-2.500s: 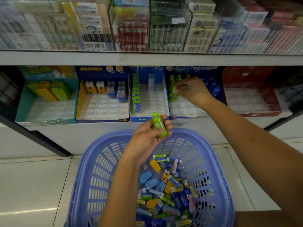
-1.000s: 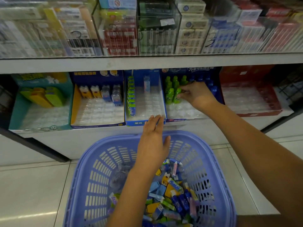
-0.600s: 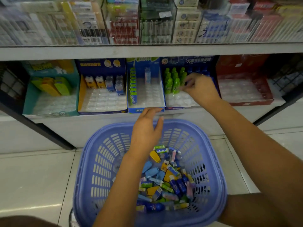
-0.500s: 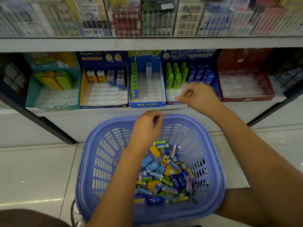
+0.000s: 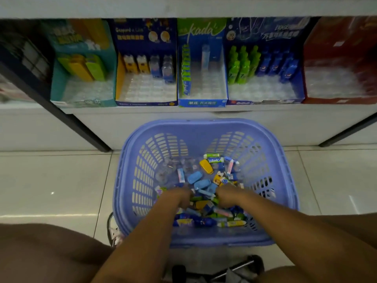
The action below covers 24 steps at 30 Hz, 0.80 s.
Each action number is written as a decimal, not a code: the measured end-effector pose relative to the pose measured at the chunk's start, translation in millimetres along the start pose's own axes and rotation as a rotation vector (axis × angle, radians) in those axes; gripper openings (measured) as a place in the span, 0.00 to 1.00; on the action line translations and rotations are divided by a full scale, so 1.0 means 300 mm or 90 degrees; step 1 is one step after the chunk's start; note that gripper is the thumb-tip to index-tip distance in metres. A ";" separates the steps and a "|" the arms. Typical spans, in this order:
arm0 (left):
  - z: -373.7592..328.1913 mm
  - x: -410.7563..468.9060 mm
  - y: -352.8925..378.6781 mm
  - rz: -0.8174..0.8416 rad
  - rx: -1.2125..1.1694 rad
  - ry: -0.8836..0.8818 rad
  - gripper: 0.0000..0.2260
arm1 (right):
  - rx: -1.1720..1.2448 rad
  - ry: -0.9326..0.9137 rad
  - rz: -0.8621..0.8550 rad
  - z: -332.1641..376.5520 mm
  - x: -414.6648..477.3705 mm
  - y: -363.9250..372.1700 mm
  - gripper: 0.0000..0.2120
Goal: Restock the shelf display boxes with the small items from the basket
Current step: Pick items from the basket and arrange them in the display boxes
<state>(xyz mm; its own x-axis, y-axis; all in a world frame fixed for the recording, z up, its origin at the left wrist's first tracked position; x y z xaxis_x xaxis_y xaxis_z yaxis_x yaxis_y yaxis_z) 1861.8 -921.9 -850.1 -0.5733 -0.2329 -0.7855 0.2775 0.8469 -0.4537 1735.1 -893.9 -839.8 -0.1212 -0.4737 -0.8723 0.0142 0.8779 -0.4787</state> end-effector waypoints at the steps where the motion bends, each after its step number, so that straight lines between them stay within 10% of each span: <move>1: 0.001 0.003 -0.016 -0.040 -0.037 0.002 0.24 | -0.002 -0.002 -0.001 0.006 0.012 0.005 0.10; 7: 0.002 0.051 -0.063 -0.148 -0.031 0.005 0.14 | 0.061 0.012 0.043 0.034 0.067 0.052 0.10; 24: -0.001 0.142 -0.043 -0.021 0.029 -0.024 0.09 | -0.022 -0.031 0.119 0.032 0.076 0.097 0.06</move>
<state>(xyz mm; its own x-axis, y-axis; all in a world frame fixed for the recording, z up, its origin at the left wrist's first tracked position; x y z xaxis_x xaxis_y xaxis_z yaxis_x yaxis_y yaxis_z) 1833.6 -942.6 -877.7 -0.5534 -0.2797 -0.7846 0.2938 0.8158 -0.4981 1742.2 -879.7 -874.6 -0.0719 -0.3046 -0.9498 -0.0030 0.9523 -0.3052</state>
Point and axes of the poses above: each hand's wrist, its own x-axis towards the middle knuckle, its own y-axis out of the palm, z = x × y, the point moved 10 cm from there along x, towards the middle knuckle, and after that the axes turned 13 degrees about y, right-handed, at the moved point
